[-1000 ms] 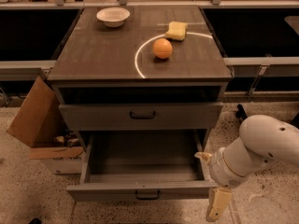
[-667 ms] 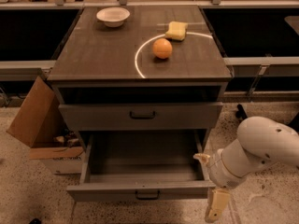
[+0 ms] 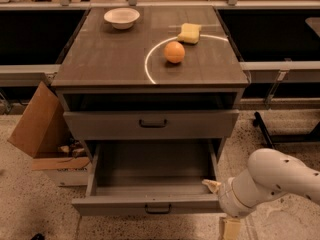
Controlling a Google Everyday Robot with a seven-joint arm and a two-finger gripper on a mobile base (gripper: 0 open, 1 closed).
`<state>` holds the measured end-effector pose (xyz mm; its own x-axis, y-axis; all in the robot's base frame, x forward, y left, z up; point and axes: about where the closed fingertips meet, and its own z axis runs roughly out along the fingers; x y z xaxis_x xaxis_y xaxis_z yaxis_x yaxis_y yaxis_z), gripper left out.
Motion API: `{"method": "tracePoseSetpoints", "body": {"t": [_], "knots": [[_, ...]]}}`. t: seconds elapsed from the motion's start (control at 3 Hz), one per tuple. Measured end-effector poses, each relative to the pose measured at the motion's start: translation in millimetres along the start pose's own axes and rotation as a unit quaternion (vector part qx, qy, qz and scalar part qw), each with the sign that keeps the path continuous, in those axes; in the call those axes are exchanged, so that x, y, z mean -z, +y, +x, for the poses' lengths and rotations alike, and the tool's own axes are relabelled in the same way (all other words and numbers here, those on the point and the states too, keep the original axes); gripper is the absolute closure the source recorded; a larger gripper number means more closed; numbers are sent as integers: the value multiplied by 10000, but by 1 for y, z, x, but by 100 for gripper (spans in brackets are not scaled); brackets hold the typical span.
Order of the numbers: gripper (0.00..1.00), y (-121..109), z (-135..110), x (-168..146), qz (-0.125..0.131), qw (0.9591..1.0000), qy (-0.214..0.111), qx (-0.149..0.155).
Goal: Close middle drawer
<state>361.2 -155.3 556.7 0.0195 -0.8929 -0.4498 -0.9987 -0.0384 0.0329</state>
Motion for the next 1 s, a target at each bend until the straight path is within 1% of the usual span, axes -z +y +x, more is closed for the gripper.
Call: {"method": "tracePoseSetpoints", "body": {"t": [0.33, 0.67, 1.0], "knots": [[0, 3, 11, -24, -58, 9999, -113, 94], [15, 6, 23, -45, -149, 9997, -199, 80], [38, 9, 34, -59, -180, 9994, -310, 1]]}}
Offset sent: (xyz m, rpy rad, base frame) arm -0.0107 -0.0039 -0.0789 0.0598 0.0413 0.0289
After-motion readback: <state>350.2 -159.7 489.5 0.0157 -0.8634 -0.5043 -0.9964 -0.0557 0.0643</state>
